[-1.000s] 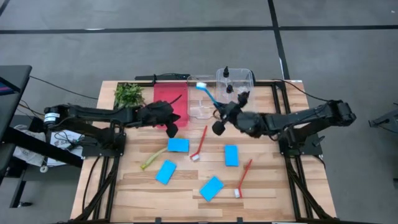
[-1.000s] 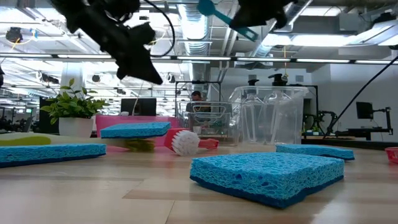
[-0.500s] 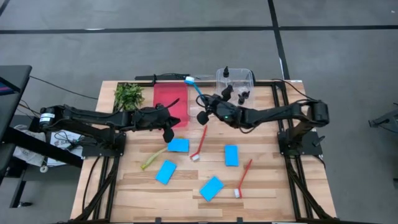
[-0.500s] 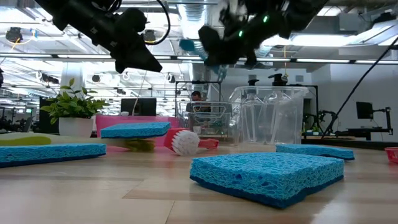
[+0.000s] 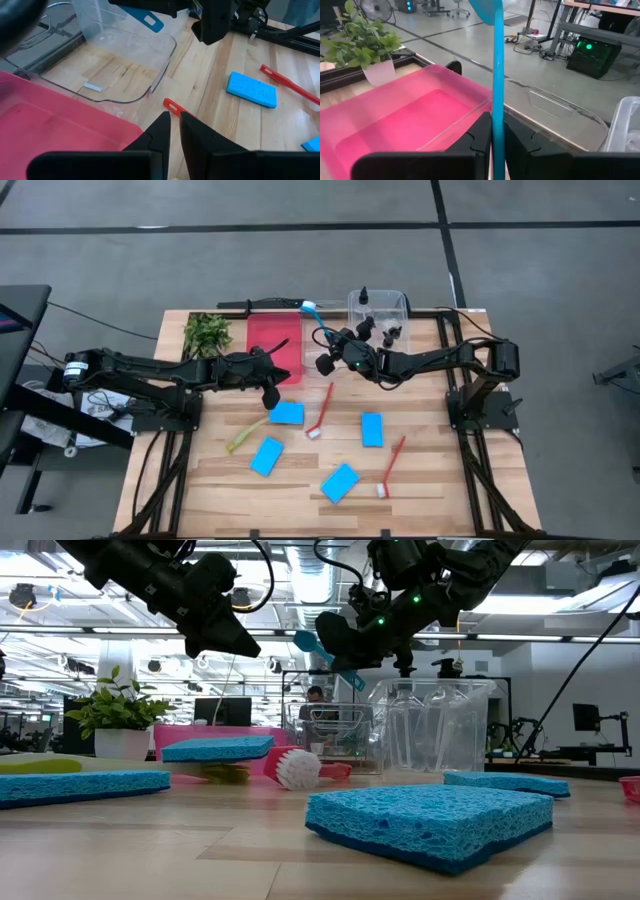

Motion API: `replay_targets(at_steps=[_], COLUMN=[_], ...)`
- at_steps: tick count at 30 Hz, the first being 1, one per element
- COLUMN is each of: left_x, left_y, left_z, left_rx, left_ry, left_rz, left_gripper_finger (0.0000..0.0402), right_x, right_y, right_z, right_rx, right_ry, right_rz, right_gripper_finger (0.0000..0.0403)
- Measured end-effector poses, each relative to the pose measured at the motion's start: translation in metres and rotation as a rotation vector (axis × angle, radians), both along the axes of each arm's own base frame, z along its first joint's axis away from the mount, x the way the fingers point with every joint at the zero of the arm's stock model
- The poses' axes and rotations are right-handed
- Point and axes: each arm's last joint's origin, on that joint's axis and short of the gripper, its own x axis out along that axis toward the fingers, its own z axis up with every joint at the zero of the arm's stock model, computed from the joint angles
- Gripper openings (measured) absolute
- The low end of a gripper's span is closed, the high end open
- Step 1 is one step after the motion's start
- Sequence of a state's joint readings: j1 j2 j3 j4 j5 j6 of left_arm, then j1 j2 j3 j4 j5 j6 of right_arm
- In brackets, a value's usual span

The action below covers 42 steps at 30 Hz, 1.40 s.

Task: Pick & Place Kitchen Sink Supplies
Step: Put the blue dish brush into the left transparent bin

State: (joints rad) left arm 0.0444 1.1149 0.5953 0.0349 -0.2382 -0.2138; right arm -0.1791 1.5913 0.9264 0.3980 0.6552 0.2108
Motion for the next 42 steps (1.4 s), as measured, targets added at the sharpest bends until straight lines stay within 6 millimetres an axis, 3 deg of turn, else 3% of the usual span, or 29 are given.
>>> replay_targets(at_steps=[42], left_x=[0.0001], left_y=[0.0], left_z=[-0.0002], left_rx=[0.0], left_ry=[0.001], left_rz=[0.0], left_gripper_finger=[0.0051], right_x=[-0.0038], right_y=[-0.009], right_z=[-0.005], right_rx=[0.027], right_ry=[0.037], right_rz=[-0.034], right_gripper_finger=[0.0037])
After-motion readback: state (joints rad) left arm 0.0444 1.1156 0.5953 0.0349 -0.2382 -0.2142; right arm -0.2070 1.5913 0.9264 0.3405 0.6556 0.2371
